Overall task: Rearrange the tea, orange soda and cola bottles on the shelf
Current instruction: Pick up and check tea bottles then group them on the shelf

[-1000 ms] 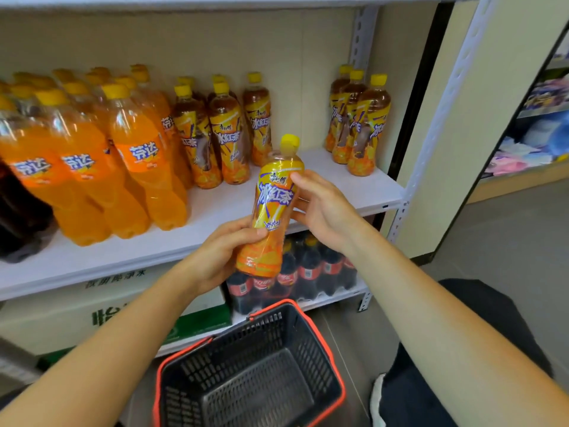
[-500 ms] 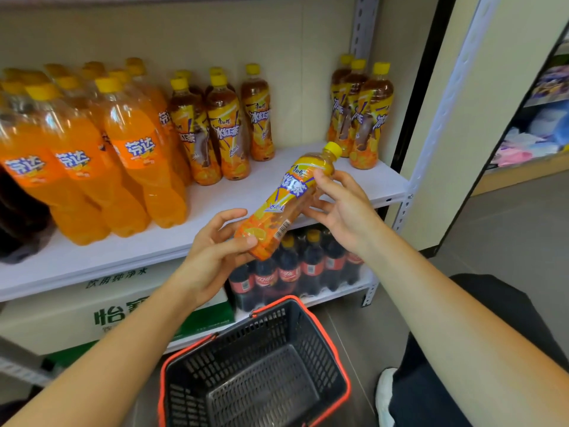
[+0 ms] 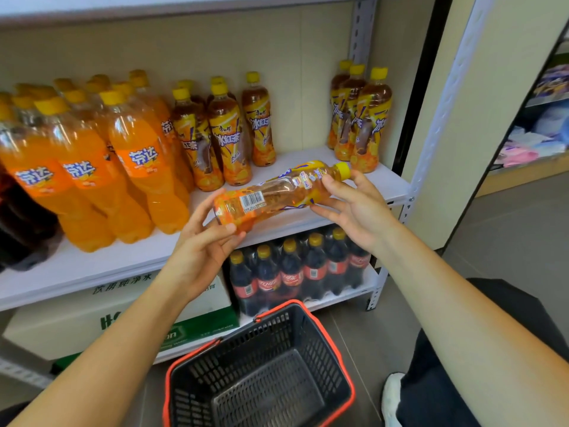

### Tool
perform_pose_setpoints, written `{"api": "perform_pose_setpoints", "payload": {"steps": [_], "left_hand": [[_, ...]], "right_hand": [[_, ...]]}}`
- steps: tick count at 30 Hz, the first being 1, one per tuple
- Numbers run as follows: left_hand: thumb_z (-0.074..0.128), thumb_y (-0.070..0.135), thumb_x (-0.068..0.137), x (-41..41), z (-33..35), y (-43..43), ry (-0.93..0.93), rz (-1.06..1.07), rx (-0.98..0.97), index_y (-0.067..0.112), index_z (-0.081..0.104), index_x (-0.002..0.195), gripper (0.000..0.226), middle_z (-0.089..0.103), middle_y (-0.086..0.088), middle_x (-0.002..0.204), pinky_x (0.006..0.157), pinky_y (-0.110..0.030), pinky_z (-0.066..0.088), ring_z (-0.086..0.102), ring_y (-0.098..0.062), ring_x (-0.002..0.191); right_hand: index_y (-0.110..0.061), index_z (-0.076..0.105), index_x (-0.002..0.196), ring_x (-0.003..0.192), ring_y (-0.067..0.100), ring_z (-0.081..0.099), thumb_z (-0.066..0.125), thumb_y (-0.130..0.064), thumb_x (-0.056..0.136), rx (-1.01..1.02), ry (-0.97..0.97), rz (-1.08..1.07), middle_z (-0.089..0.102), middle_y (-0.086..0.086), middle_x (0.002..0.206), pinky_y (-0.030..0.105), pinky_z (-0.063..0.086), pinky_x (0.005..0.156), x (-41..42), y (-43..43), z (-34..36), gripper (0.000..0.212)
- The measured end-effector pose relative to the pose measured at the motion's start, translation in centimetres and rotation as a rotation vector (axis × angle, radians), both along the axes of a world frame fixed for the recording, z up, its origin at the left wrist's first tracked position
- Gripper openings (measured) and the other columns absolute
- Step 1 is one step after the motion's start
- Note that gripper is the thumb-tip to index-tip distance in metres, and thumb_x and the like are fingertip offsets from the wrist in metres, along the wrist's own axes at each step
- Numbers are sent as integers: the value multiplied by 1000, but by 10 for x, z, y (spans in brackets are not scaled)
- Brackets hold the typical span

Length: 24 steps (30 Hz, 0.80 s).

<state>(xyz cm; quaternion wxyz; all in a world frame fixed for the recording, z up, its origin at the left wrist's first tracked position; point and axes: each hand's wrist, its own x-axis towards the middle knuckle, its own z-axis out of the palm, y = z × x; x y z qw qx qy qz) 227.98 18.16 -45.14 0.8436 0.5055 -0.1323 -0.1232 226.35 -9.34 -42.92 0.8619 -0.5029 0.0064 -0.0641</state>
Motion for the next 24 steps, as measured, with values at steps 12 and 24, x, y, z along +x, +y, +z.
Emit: {"api": "perform_pose_setpoints", "payload": {"steps": [12,24], "left_hand": [[75,35,84,2,11,9,-14,92,114,32,66,127,44,73,-3,117,76,-27,61,74,-20,76],[77,53,75,13,10,15,107,305,169,12,69,96,46,71,-8,73,63,-22,58,75,-20,72]], "right_hand": [[-8,65,105,81,23,74,58,-24,103,-111,49,-86,73,4,78,36,62,73,1,5,-3,18],[-7,66,115,96,25,74,65,-7,95,-193,-73,-24,74,11,103,33,61,83,-4,10,-3,20]]}}
